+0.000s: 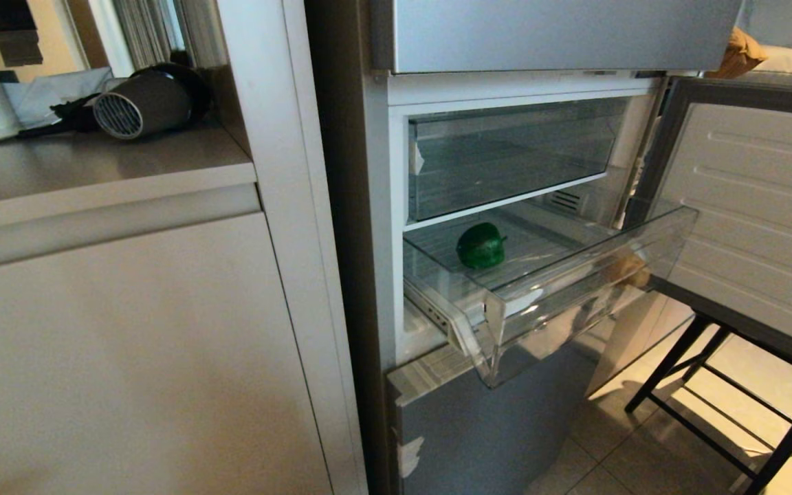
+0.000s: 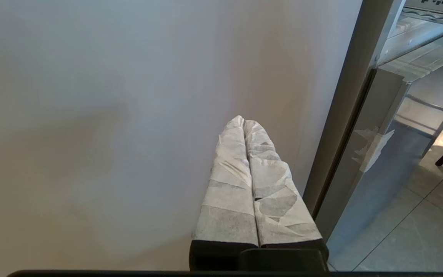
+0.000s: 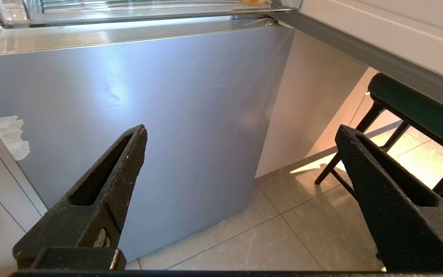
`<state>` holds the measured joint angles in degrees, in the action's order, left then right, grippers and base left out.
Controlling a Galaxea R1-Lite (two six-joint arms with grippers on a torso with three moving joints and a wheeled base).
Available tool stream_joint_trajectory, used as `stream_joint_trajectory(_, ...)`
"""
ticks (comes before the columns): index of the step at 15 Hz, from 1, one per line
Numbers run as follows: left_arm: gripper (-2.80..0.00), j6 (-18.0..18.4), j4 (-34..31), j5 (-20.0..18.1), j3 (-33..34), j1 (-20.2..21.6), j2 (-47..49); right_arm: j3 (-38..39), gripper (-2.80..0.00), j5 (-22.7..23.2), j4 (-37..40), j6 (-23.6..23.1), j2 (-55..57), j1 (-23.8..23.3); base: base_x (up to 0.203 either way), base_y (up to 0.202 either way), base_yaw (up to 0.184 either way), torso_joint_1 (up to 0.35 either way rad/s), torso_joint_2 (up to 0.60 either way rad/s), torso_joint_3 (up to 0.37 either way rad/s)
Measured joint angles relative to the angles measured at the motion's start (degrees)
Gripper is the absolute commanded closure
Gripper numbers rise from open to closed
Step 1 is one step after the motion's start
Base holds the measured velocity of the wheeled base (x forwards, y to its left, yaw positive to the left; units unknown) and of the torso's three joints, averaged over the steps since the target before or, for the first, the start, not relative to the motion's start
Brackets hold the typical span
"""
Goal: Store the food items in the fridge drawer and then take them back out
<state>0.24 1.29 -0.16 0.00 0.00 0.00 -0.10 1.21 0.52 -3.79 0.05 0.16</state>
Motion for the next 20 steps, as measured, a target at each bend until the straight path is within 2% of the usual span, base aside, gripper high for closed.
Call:
stream_joint_trajectory(6,0.00,0.00,0.00,-0.01,0.00,0.00,0.00,0.00,-2.80,-0.09,0.13,0.78,-0.18,0.00,0.000,0.000,0.000,0.025,-0.07,-0.049)
stream_joint_trajectory(20,0.00,0.01,0.02,-0.02,0.00,0.00,0.00,0.00,-2.80,-0.10,0.12,0.60,-0.16,0.00,0.000,0.000,0.000,0.200,-0.53,-0.335)
